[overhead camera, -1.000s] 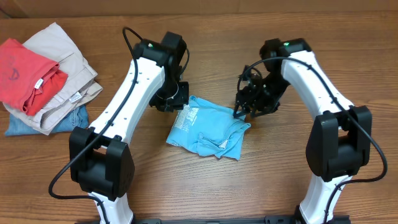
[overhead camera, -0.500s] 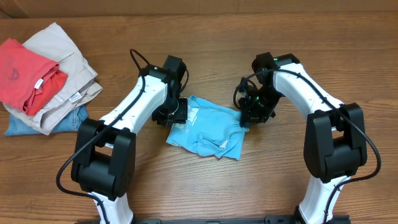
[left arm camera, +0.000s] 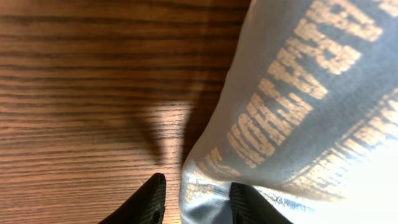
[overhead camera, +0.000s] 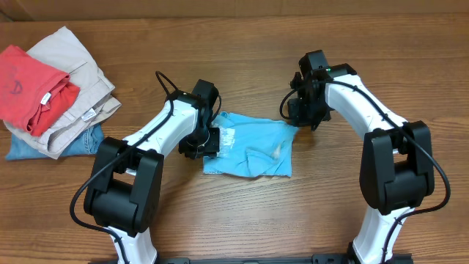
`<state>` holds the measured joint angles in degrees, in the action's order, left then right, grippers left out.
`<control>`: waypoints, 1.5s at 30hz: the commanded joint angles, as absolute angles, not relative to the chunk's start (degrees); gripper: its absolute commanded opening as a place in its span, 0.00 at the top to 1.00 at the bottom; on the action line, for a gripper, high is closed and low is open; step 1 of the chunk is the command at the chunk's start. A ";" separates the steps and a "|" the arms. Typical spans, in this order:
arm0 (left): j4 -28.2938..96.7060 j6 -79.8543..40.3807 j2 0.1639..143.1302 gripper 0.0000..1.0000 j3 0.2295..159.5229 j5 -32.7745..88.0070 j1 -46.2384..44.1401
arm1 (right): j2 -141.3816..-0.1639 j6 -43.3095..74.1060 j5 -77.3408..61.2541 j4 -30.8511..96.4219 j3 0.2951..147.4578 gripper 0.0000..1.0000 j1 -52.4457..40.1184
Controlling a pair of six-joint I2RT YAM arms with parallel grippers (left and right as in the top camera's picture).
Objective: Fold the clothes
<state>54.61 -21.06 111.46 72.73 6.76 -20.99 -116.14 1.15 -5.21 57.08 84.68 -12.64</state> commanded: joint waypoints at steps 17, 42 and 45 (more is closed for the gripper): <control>53.39 -21.47 111.77 0.60 72.03 7.51 -21.02 | -100.42 -1.72 -11.90 72.88 85.97 0.58 -19.33; 53.28 -21.43 111.77 0.52 72.03 7.49 -21.02 | -101.93 0.21 -12.56 56.36 69.71 0.75 -33.54; 53.28 -21.45 111.77 0.53 72.05 7.51 -21.02 | -101.93 0.21 -12.62 57.69 69.71 0.58 -33.56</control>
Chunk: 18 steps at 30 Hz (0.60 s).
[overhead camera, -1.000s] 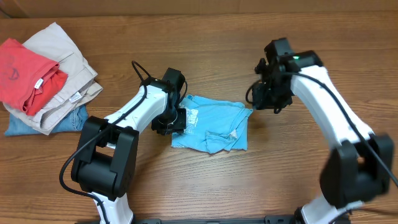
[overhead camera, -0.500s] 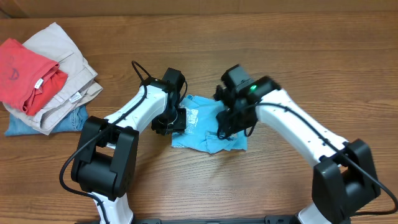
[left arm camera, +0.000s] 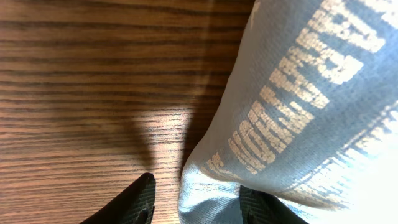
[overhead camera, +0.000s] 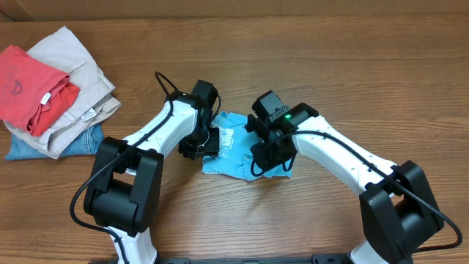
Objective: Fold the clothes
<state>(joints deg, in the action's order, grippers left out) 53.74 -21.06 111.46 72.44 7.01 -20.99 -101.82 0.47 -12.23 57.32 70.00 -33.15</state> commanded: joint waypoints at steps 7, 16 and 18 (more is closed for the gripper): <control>53.32 -21.45 111.77 0.52 72.03 7.51 -21.02 | -101.93 -0.49 -13.58 57.71 69.71 0.51 -35.24; 53.80 -21.43 111.77 0.52 72.03 7.51 -21.02 | -102.04 0.36 -8.25 59.35 69.69 0.96 -35.51; 53.93 -21.43 111.77 0.52 72.03 7.51 -21.02 | -102.04 2.76 -3.14 61.36 69.69 0.96 -34.92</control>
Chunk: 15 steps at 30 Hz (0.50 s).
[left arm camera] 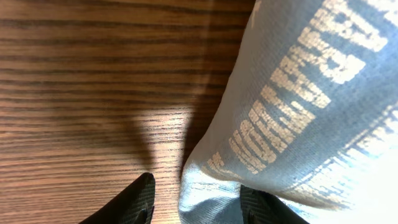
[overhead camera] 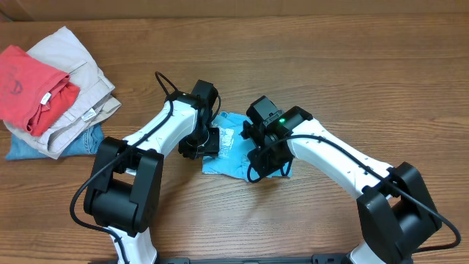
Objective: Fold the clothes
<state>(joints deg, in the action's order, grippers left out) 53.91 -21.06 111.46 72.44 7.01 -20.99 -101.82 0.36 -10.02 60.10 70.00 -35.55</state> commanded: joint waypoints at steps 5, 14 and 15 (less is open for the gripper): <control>53.98 -21.41 111.77 0.52 72.03 7.49 -21.02 | -102.04 6.11 4.95 65.89 69.69 0.96 -32.47; 54.50 -21.41 111.77 0.51 72.03 7.49 -21.02 | -102.04 10.13 9.17 65.91 69.69 0.94 -27.11; 54.68 -21.41 111.77 0.51 72.03 7.49 -21.02 | -102.04 10.11 8.95 66.08 69.69 0.92 -26.68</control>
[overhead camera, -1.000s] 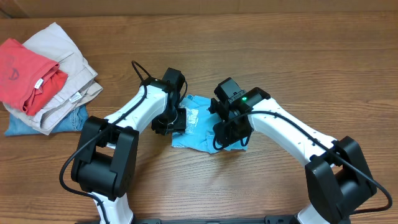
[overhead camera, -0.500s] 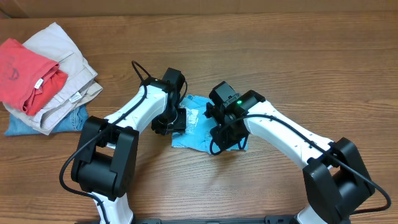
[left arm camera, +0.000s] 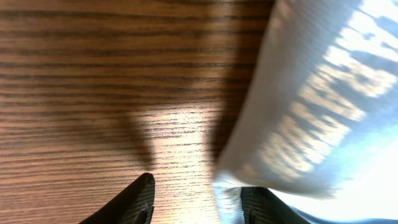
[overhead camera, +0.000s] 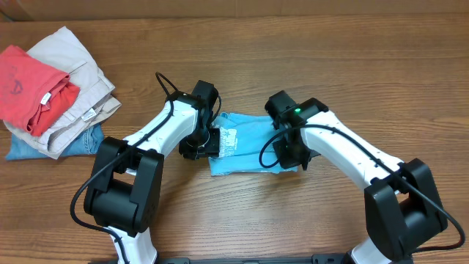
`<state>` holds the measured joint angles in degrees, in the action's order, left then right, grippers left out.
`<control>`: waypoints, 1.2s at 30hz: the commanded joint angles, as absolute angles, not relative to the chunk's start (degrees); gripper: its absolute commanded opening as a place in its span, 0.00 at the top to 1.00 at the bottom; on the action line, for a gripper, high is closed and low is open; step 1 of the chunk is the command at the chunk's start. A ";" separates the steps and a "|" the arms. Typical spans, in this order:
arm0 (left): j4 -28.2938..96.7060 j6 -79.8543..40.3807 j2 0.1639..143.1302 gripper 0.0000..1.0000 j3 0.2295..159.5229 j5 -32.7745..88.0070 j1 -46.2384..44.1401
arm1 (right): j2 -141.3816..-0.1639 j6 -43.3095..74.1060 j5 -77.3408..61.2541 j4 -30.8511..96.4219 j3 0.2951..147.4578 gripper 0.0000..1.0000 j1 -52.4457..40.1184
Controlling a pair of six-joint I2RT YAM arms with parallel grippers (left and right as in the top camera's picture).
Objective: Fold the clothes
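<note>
A light blue shirt (overhead camera: 245,143) with pale lettering lies crumpled mid-table. My left gripper (overhead camera: 205,144) sits at its left edge. In the left wrist view the left gripper (left arm camera: 202,202) is open just above the wood, and the blurred shirt (left arm camera: 323,93) hem reaches down beside the right finger (left arm camera: 261,202). My right gripper (overhead camera: 292,155) is down on the right part of the shirt. Its fingers are hidden under the wrist.
At the far left stands a pile of clothes: a red shirt (overhead camera: 26,84) on beige trousers (overhead camera: 77,70), with blue denim (overhead camera: 22,147) underneath. Bare wooden table (overhead camera: 242,59) surrounds the shirt. A black cable (overhead camera: 163,82) loops off the left arm.
My right gripper has moved from the shirt's middle to its right part. The shirt has shifted a little rightward with it. In the left wrist view the hem has slid toward the right finger.
First the shirt lay spread, my right gripper at its far right corner and my left gripper at the left hem, jaws narrow. Then the left jaws stood wider and the right gripper was over the shirt's middle, then further left. Now it is back right.
</note>
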<state>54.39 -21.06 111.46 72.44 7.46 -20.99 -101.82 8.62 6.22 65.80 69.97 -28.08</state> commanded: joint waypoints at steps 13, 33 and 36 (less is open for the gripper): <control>61.32 -16.49 109.32 0.79 76.77 10.09 -20.95 | -101.21 12.01 4.29 68.47 71.09 0.76 -26.39; 38.26 -6.31 115.02 0.42 89.14 16.03 -21.10 | -95.33 11.46 -13.41 63.83 70.63 0.50 -27.38; 38.92 -5.50 118.39 0.42 89.14 17.04 -21.12 | -95.50 11.90 -13.43 61.39 68.62 0.48 -27.38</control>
<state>38.52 -8.73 114.98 89.19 13.67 -20.99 -95.09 10.66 -12.38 63.11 70.52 -27.14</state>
